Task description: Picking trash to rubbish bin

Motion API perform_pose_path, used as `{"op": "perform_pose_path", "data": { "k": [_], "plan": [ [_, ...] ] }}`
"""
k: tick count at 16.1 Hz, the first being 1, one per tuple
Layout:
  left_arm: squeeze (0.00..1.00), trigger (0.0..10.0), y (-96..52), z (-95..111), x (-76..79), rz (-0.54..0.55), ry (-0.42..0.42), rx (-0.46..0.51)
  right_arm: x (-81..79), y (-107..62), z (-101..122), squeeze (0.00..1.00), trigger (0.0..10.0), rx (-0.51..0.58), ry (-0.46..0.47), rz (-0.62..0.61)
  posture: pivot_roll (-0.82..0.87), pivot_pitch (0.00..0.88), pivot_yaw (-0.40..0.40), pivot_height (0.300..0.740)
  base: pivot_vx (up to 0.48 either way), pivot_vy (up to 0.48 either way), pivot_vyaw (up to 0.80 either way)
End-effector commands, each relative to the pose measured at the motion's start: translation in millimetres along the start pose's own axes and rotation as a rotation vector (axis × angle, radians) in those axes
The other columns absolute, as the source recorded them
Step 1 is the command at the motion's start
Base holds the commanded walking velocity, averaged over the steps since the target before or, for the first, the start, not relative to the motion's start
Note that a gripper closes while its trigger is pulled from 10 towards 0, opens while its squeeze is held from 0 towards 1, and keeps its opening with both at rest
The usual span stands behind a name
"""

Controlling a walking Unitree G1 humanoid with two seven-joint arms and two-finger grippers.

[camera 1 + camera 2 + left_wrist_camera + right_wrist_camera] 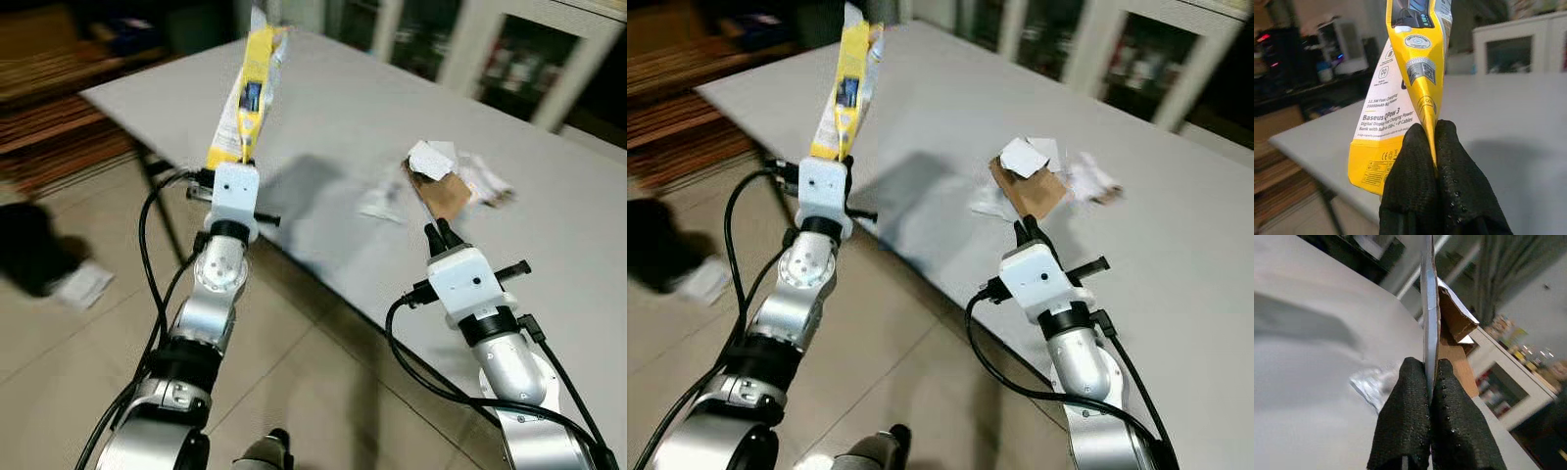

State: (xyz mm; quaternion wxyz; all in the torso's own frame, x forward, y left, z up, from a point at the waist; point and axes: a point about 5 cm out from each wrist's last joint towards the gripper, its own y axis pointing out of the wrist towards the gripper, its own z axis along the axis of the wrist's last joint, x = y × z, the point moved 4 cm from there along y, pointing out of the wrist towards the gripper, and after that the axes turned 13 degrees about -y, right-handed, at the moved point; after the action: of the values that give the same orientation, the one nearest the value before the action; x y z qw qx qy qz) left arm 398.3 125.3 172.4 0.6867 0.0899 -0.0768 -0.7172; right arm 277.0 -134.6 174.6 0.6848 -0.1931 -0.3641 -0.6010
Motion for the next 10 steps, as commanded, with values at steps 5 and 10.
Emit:
{"op": "perform_pose_path", "data": {
  "k": [5, 10],
  "plan": [
    [0.00, 10.0, -1.5, 1.3, 9.3, 0.000, -0.008, -0.002, 1.2, 0.7, 2.7, 0.00, 10.0, 0.017, 0.000, -0.005, 0.15, 0.082, -0.049, 0.740, 0.000, 0.000, 0.80],
    [0.00, 10.0, -0.2, 1.7, 13.2, -0.011, -0.019, -0.012, 2.1, 1.4, 2.5, 0.00, 10.0, 0.017, -0.002, -0.008, 0.14, 0.079, -0.044, 0.740, 0.000, 0.000, 0.80]
  ]
}}
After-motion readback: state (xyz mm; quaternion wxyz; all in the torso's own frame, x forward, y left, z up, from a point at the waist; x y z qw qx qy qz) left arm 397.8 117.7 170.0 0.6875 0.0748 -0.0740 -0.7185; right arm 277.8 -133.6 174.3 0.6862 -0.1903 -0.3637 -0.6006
